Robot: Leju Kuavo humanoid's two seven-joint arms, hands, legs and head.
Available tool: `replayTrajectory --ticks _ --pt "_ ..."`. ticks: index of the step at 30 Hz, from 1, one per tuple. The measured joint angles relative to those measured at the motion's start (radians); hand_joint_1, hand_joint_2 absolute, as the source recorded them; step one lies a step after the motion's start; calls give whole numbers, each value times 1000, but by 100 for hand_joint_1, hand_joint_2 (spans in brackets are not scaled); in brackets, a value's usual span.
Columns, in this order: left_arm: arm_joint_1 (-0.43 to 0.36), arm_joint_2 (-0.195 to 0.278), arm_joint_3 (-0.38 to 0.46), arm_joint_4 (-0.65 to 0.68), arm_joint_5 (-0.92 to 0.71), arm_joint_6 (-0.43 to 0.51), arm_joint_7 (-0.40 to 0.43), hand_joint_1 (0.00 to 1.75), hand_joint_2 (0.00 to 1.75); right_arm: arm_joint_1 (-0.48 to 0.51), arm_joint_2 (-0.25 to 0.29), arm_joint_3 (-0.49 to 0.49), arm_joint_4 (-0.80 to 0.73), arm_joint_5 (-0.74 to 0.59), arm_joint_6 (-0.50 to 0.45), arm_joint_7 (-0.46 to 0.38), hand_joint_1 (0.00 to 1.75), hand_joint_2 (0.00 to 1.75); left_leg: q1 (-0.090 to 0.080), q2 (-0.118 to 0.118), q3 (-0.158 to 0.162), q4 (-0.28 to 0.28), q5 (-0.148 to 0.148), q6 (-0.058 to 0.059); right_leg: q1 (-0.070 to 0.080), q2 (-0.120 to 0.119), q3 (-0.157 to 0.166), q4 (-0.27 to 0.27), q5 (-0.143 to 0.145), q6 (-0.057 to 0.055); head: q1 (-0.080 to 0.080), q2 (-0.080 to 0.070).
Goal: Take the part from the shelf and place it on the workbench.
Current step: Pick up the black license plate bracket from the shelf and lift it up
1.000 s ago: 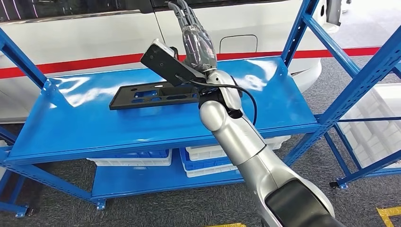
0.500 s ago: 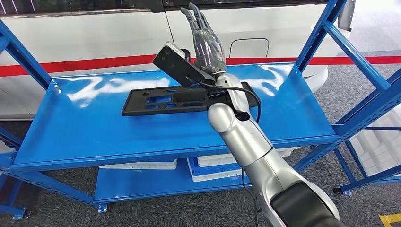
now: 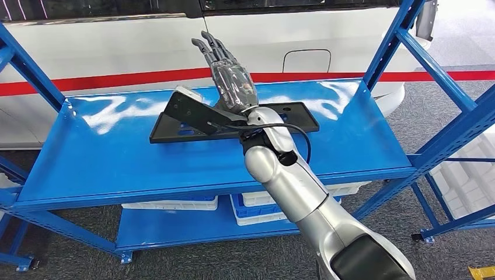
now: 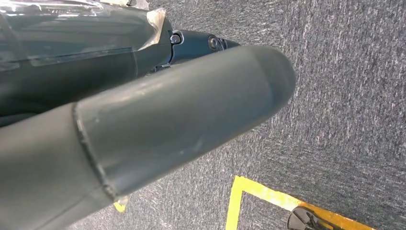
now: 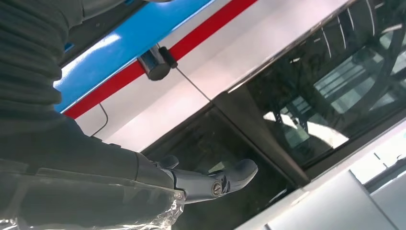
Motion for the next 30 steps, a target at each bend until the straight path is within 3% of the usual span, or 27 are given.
replayTrajectory --ticks 11,18,24,30 --pt "0 -24 7 -9 -8 15 21 0 0 20 32 146 63 63 47 -5 0 175 1 0 0 -2 -1 -1 2 0 0 0 -1 -1 0 0" --pt "9 -25 32 -9 -6 14 3 0 0 18 87 243 289 113 -23 -22 0 175 1 0 0 -2 -1 -1 3 -1 0 0 -2 -1 0 0" --pt "17 -25 54 -9 -5 14 -14 0 0 17 109 256 434 130 -64 -19 0 175 0 -1 0 -2 -1 -1 2 -1 0 0 -1 -1 0 0" --pt "23 -25 68 -9 -13 15 -34 0 0 8 114 260 537 212 -134 36 0 175 0 -1 0 -2 -1 -1 2 -1 0 0 -1 -1 0 0"
